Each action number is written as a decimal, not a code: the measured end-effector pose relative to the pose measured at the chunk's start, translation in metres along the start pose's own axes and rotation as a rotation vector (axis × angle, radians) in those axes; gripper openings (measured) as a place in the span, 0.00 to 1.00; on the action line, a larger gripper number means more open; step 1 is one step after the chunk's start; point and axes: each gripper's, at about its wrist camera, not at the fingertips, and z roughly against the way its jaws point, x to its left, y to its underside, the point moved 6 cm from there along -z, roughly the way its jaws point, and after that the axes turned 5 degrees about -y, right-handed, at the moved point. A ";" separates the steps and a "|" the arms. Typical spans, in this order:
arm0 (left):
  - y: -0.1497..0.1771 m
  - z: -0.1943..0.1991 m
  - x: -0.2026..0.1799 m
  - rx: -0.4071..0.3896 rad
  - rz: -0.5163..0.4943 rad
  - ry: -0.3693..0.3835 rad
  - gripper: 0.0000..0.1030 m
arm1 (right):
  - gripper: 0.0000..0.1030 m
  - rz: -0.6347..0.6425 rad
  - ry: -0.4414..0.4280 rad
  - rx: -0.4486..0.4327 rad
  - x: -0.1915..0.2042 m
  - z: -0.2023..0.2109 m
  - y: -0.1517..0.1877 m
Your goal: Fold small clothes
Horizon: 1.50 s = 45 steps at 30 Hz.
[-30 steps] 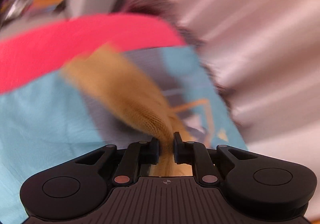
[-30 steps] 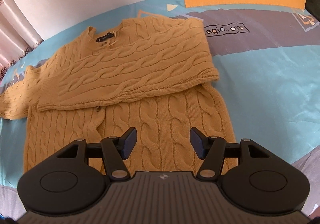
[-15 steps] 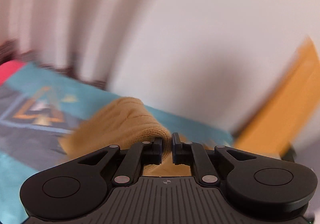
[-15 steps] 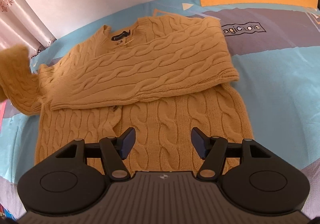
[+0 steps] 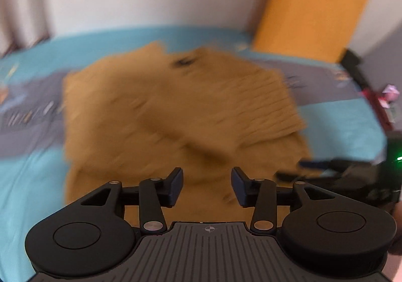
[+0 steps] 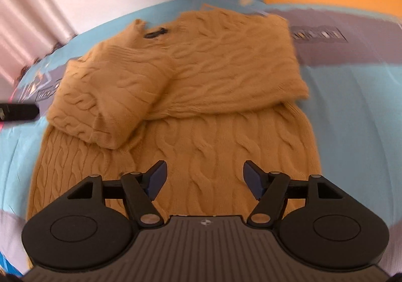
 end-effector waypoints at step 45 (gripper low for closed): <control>0.048 -0.039 0.055 0.155 0.226 -0.120 1.00 | 0.23 -0.418 -0.149 -0.138 -0.059 -0.018 -0.046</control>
